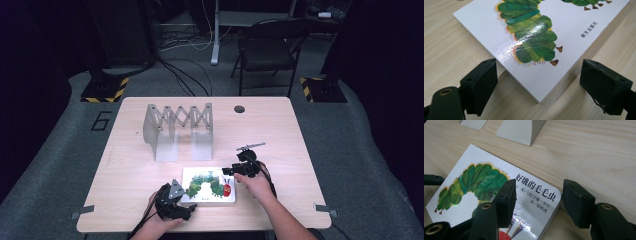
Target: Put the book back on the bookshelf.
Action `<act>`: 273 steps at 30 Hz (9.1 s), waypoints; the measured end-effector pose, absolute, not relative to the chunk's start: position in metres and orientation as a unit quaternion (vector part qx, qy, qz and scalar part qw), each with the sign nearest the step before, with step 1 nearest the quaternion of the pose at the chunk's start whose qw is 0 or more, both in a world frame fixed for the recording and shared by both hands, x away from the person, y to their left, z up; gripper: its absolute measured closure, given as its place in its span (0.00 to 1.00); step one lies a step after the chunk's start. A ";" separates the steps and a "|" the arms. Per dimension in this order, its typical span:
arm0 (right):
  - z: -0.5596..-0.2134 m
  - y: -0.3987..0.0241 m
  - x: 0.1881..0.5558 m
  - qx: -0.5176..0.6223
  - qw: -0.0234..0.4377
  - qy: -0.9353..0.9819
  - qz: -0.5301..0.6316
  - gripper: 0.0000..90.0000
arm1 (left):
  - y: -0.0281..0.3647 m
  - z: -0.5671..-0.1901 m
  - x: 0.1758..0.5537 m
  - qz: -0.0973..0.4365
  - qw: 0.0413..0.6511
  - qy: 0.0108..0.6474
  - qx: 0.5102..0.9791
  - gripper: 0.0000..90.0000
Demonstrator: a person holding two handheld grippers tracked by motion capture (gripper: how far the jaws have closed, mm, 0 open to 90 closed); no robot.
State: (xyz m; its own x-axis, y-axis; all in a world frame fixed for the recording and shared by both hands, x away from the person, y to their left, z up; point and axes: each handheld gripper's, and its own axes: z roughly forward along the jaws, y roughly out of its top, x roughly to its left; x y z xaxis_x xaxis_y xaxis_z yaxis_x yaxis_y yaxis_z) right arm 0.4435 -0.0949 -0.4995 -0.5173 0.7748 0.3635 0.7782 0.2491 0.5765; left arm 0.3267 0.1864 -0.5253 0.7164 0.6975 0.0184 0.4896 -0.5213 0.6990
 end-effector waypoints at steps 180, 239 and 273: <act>-0.507 -0.078 0.462 -0.497 0.121 -0.770 -0.381 0.47 | 0.163 -0.520 0.309 0.244 0.314 0.326 0.858 0.17; -0.506 -0.079 0.461 -0.492 0.113 -0.775 -0.381 0.47 | 0.187 -0.515 0.356 0.135 0.361 0.398 0.832 0.00; -0.477 -0.080 0.442 -0.456 0.078 -0.785 -0.412 0.51 | 0.194 -0.512 0.351 0.121 0.380 0.407 0.822 0.00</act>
State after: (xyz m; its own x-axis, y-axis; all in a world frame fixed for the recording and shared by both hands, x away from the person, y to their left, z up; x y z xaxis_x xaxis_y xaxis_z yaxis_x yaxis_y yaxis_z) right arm 0.4419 -0.0803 -0.4767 -0.5722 0.6512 0.4985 0.7802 0.2450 0.5755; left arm 0.3508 0.1937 -0.5124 0.6392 0.7609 -0.1112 0.5777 -0.3796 0.7226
